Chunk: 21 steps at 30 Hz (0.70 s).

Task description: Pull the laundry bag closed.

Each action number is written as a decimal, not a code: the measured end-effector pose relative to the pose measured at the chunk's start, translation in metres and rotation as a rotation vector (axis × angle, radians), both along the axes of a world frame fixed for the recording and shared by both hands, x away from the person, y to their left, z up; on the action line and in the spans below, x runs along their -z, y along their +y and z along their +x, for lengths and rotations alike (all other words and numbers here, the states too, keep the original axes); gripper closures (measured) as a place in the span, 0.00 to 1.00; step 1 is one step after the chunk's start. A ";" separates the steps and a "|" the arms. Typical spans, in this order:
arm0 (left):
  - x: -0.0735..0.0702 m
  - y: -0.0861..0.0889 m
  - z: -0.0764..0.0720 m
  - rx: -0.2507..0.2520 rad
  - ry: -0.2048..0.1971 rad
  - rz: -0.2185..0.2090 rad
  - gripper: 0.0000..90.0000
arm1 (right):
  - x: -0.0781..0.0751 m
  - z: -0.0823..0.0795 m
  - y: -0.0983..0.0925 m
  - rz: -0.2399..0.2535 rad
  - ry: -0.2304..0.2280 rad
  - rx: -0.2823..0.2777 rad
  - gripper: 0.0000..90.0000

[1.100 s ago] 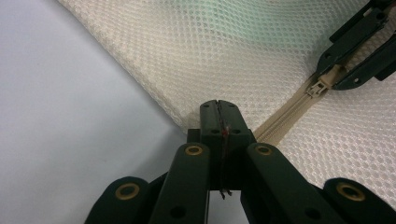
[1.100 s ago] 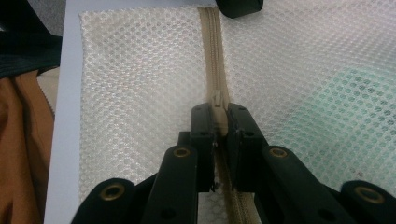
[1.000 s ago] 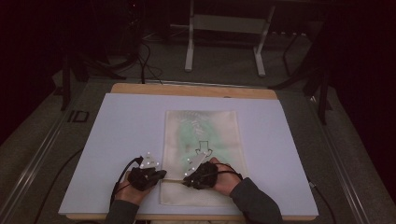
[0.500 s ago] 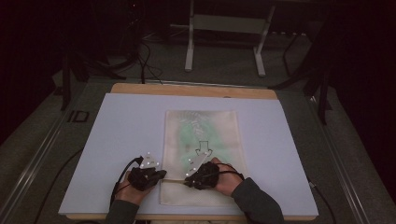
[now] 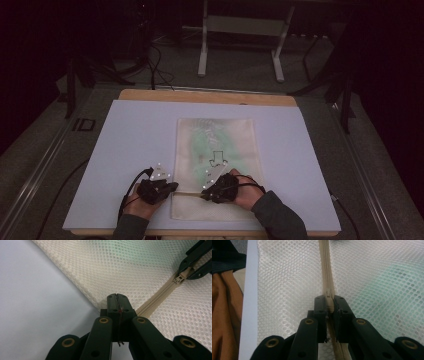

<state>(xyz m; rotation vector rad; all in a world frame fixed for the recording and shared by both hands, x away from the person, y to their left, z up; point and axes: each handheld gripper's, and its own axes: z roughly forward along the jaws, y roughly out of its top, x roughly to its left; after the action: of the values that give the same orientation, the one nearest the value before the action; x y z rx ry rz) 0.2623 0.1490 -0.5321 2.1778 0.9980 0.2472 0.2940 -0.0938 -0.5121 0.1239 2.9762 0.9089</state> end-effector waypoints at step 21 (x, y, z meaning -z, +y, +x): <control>0.000 0.000 0.000 0.000 0.003 0.004 0.99 | -0.002 -0.001 -0.013 -0.037 -0.005 0.000 0.92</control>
<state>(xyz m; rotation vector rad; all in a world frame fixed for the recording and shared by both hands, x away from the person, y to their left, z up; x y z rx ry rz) 0.2621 0.1491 -0.5319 2.1818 1.0000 0.2462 0.2930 -0.1070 -0.5098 0.1210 2.9864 0.8529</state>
